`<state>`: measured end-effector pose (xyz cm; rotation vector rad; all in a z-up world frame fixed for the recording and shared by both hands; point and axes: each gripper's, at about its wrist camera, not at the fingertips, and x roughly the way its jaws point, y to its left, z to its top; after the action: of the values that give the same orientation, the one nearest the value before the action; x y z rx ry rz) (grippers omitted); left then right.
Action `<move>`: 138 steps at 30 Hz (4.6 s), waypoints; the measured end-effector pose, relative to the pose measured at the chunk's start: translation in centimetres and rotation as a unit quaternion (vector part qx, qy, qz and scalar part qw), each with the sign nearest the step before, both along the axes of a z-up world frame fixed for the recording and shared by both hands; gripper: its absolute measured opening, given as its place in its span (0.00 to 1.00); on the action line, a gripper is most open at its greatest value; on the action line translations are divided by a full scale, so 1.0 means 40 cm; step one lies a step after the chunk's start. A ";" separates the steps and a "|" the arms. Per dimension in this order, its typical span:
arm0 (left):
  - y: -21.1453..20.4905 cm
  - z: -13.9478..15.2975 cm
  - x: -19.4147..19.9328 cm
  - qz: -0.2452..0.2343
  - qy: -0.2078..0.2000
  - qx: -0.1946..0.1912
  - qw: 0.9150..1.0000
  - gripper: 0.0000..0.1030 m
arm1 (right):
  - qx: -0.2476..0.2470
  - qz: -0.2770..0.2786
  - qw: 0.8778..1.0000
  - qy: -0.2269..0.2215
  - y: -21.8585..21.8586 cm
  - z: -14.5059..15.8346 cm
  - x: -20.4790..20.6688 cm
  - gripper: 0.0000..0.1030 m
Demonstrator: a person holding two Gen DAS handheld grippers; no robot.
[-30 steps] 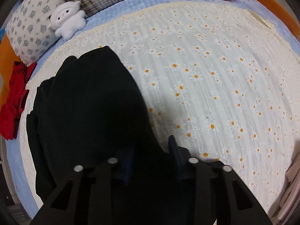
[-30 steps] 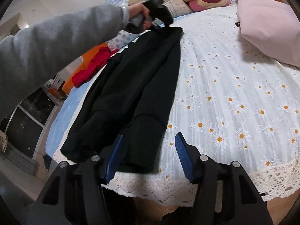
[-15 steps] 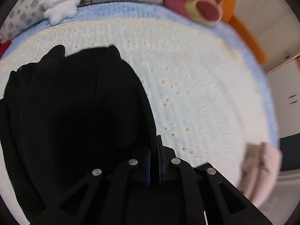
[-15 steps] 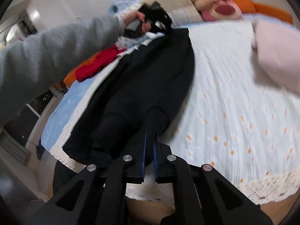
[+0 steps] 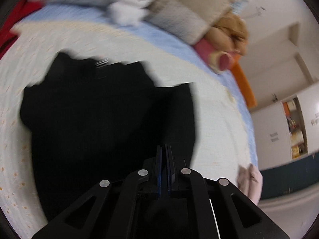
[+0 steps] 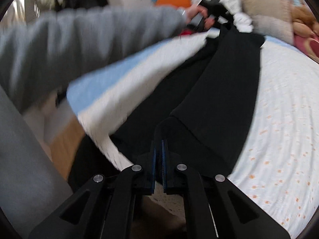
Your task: Fold large clothes
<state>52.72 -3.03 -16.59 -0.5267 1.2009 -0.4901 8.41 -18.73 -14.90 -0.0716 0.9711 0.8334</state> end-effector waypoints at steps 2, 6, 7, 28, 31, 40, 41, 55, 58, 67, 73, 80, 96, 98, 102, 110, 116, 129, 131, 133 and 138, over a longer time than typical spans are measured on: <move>0.035 -0.060 0.005 0.024 0.011 0.017 1.000 0.09 | -0.029 0.012 0.999 0.012 0.028 -0.043 0.000 0.05; 0.075 -0.146 0.000 0.055 0.000 -0.004 0.998 0.08 | -0.086 0.017 0.996 0.014 0.054 -0.111 -0.009 0.10; 0.074 -0.143 -0.003 0.055 -0.007 -0.009 0.998 0.08 | -0.076 0.016 0.997 0.016 0.050 -0.109 -0.011 0.21; -0.170 0.011 -0.368 -0.053 -0.157 0.277 0.947 0.71 | 0.102 -0.235 0.961 -0.102 -0.262 0.128 0.785 0.11; -0.138 -0.034 -0.348 -0.034 -0.136 0.236 0.962 0.73 | 0.085 -0.249 0.963 -0.051 -0.177 0.029 1.004 0.07; -0.099 -0.072 -0.375 -0.044 -0.186 0.178 0.965 0.89 | -0.097 -0.265 0.959 -0.038 0.001 -0.175 1.302 0.05; -0.103 -0.072 -0.375 -0.045 -0.187 0.171 0.966 0.91 | -0.118 -0.259 0.957 -0.051 0.016 -0.173 1.295 0.06; 0.079 0.129 -0.787 0.006 -0.115 0.158 0.981 0.97 | 0.044 -0.144 0.984 -0.099 -0.130 0.245 0.466 0.86; 0.122 0.089 -0.956 0.023 -0.094 0.146 0.984 0.97 | 0.079 -0.132 0.986 -0.068 -0.158 0.197 0.202 0.88; 0.168 -0.123 -1.190 0.056 0.012 0.047 0.997 0.96 | 0.064 -0.156 0.978 0.123 -0.122 -0.083 -0.065 0.65; 0.182 -0.141 -1.215 0.071 0.009 0.030 0.997 0.96 | 0.055 -0.181 0.973 0.135 -0.125 -0.102 -0.065 0.63; 0.220 -0.147 -1.244 0.091 0.013 -0.007 0.996 0.93 | 0.066 -0.181 0.966 0.171 -0.141 -0.131 -0.063 0.47; 0.234 -0.177 -1.280 0.111 0.053 -0.113 0.986 0.35 | 0.117 -0.157 0.963 0.186 -0.163 -0.127 -0.017 0.22; 0.241 -0.183 -1.289 0.117 0.048 -0.127 0.984 0.20 | 0.131 -0.153 0.962 0.185 -0.167 -0.126 -0.008 0.16; 0.253 -0.149 -1.310 0.118 0.030 -0.148 0.981 0.17 | 0.165 -0.140 0.960 0.180 -0.173 -0.100 -0.002 0.12; 0.289 -0.177 -1.331 0.132 0.076 -0.139 0.978 0.48 | 0.145 -0.144 0.961 0.188 -0.168 -0.131 0.008 0.15; 0.309 -0.132 -1.347 0.143 0.052 -0.136 0.979 0.57 | 0.163 -0.144 0.954 0.208 -0.181 -0.148 0.024 0.16; 0.251 -0.112 -1.314 0.106 0.052 -0.126 0.985 0.14 | 0.179 -0.128 0.955 0.199 -0.206 -0.146 0.012 0.12; 0.255 -0.107 -1.307 0.105 0.054 -0.142 0.983 0.13 | 0.183 -0.121 0.954 0.203 -0.206 -0.145 0.019 0.12; 0.265 -0.110 -1.299 0.105 0.059 -0.185 0.975 0.13 | 0.184 -0.113 0.955 0.203 -0.207 -0.144 0.027 0.12; 0.276 -0.045 -1.234 0.092 0.037 -0.268 0.958 0.13 | 0.227 -0.099 0.948 0.202 -0.227 -0.099 0.075 0.11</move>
<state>3.36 8.01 -18.41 -1.1195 1.0721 -0.6420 11.42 -27.82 -18.87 0.6062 1.1219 0.8837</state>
